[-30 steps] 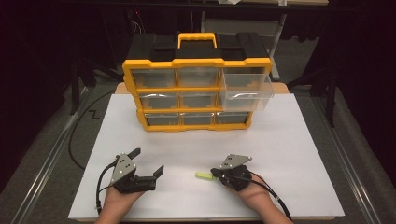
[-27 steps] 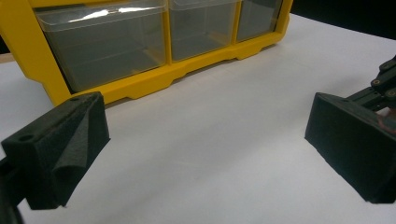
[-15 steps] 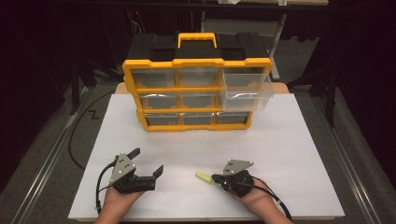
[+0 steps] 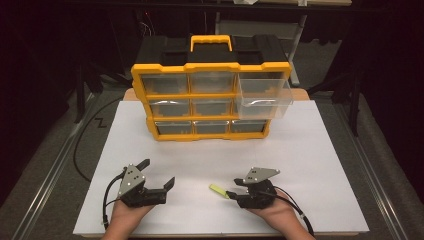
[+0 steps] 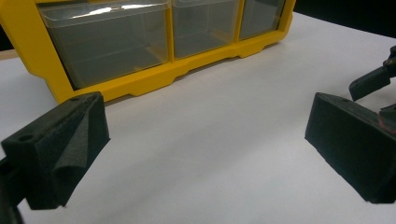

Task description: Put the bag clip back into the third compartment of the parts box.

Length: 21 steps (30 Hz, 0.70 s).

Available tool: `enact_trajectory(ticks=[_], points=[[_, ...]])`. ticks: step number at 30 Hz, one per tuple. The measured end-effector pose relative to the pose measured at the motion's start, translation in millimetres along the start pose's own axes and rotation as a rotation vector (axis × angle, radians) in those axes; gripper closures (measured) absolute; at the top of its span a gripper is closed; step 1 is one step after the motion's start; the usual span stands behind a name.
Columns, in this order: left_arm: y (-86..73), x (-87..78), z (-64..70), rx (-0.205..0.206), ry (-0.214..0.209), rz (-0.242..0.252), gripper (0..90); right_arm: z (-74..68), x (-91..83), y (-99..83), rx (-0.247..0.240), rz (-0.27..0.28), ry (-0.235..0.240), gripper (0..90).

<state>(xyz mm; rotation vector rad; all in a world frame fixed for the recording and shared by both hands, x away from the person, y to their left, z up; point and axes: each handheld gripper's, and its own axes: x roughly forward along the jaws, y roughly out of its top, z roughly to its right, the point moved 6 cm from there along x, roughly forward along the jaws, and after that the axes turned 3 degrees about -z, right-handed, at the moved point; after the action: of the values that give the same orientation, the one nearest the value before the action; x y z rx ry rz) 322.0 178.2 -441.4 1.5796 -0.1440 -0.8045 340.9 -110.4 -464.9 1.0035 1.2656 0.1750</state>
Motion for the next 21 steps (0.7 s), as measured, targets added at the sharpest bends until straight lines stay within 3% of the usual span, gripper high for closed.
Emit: enact_trajectory(ticks=[2,3,4,6,11,21], points=[[-0.5,0.0,-0.5,-0.003,0.003,-0.002,1.0,0.1,-0.5,1.1,0.005,0.011,0.0,33.0],[-0.5,0.0,-0.5,-0.003,0.003,-0.002,1.0,0.1,-0.5,1.1,0.005,0.011,0.0,33.0],[-1.0,-0.1,-0.9,-0.005,0.006,-0.004,1.0,-0.2,-0.2,1.5,0.008,0.016,0.002,24.0],[-1.2,-0.3,-1.1,-0.007,0.01,-0.003,1.0,-0.5,0.4,2.4,-0.002,0.023,-0.013,15.0],[-1.8,0.1,-1.1,-0.005,0.009,-0.007,1.0,-1.6,-0.2,6.9,-0.002,0.056,-0.017,0.0],[-1.8,0.6,-1.9,-0.004,0.007,-0.007,1.0,-7.6,15.1,21.9,-0.005,0.06,-0.014,0.1]])
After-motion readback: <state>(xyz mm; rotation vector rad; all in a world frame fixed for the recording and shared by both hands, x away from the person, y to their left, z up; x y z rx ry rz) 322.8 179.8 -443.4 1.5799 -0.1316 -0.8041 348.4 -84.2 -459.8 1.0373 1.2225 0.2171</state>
